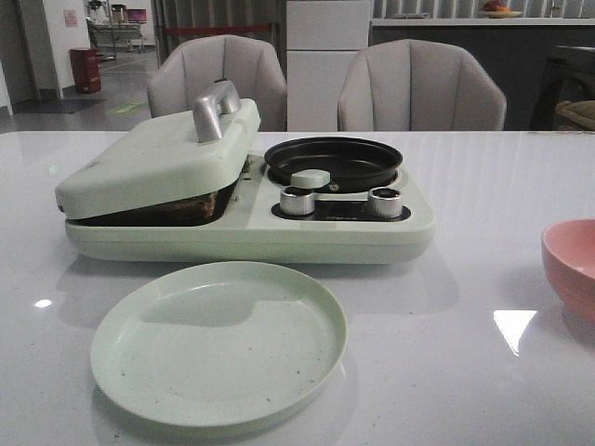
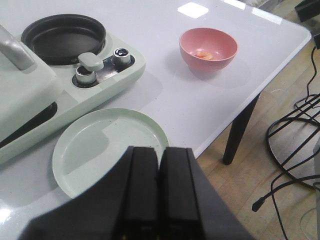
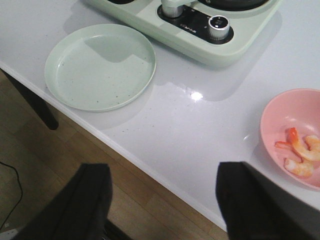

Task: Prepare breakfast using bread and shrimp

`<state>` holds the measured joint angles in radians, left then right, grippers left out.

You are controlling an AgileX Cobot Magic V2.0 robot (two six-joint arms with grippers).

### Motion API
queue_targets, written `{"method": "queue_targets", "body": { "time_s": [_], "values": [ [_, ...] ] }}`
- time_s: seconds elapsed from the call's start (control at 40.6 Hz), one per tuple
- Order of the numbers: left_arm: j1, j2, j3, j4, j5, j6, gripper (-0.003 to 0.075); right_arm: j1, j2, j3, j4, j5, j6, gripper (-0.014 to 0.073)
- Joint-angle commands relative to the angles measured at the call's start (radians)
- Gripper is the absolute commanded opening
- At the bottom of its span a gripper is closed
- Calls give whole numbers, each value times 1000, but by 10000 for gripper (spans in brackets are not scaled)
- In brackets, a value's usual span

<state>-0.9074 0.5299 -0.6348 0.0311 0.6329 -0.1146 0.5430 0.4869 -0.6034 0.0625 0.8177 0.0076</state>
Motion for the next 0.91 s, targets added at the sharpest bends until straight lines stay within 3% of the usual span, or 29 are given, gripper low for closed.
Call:
{"method": "queue_targets", "body": {
  "time_s": [0.0, 0.886],
  "values": [
    [-5, 2, -29, 5, -71, -9, 101, -4, 2, -27, -4, -68, -2, 546],
    [-5, 2, -29, 5, -72, -9, 101, -17, 67, 0, -83, -170, 21, 546]
  ]
}}
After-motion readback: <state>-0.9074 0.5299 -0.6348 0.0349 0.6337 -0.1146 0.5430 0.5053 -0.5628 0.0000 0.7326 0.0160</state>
